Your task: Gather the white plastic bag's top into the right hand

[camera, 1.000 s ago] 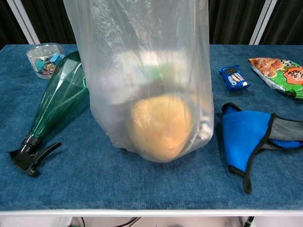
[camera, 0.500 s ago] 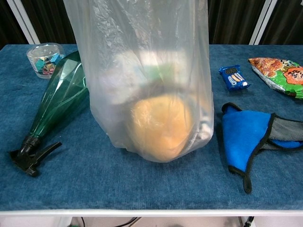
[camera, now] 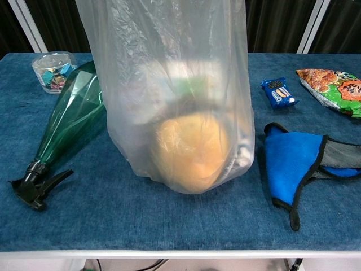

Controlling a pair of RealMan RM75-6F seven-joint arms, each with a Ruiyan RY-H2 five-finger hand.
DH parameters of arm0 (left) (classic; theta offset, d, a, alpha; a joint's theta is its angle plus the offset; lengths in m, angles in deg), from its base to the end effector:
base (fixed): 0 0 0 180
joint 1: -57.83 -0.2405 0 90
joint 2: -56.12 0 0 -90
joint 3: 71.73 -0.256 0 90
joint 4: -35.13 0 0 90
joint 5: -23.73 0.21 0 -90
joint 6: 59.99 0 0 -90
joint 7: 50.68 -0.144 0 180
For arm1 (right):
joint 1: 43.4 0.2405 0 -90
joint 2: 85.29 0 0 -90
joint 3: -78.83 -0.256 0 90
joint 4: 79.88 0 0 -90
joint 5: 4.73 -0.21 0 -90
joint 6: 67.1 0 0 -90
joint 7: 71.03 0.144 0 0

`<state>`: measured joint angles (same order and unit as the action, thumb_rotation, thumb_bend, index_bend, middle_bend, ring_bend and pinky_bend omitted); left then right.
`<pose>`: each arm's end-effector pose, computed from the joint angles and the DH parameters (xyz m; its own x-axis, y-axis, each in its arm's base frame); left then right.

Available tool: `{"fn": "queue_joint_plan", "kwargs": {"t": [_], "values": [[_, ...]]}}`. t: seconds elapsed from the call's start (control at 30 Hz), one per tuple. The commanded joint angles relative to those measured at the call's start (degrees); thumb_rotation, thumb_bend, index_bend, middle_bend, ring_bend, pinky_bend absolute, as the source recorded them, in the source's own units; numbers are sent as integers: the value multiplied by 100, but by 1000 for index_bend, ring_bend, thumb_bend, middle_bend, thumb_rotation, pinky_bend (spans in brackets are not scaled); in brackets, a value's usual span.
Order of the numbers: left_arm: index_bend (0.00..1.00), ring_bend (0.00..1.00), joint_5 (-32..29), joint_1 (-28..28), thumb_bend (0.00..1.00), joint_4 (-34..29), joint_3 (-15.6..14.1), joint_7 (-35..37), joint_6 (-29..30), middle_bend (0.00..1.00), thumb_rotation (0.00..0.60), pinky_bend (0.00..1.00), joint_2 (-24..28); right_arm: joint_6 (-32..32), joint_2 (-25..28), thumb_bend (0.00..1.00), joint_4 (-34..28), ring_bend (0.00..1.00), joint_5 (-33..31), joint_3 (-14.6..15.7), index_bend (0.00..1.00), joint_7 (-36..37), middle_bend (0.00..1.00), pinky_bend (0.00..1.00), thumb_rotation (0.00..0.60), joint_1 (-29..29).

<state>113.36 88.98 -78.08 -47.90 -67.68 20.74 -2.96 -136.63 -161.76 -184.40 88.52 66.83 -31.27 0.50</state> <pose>-0.0701 0.2956 0.2060 0.2148 -0.4269 0.8784 0.7239 -0.5341 -0.4366 -0.0375 -0.2911 0.0727 -0.3207 -0.5661 0.7594 -0.5681 -0.5266 -0.6324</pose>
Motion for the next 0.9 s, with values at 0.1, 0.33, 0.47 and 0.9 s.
{"fn": "queue_joint_plan", "kwargs": {"t": [0.1,0.33,0.47,0.9], "values": [[54,74,172,273,0,15,-143,-245,-151,161,398,197,-338,20,-13,235,3,0,-26,-1,13,-26,42,0,600,12],[54,70,172,396,0,-72,-209,-233,-214,162,400,194,-457,17,-12,235,66,0,-65,15,13,13,42,0,600,-5],[54,70,171,500,0,-184,-183,-288,-262,161,394,184,-491,34,-33,235,102,0,-89,26,13,18,42,0,600,-5],[54,70,-109,837,0,7,-110,-458,-368,162,506,147,-924,38,-85,244,198,0,-78,34,13,111,41,0,600,12]]}}
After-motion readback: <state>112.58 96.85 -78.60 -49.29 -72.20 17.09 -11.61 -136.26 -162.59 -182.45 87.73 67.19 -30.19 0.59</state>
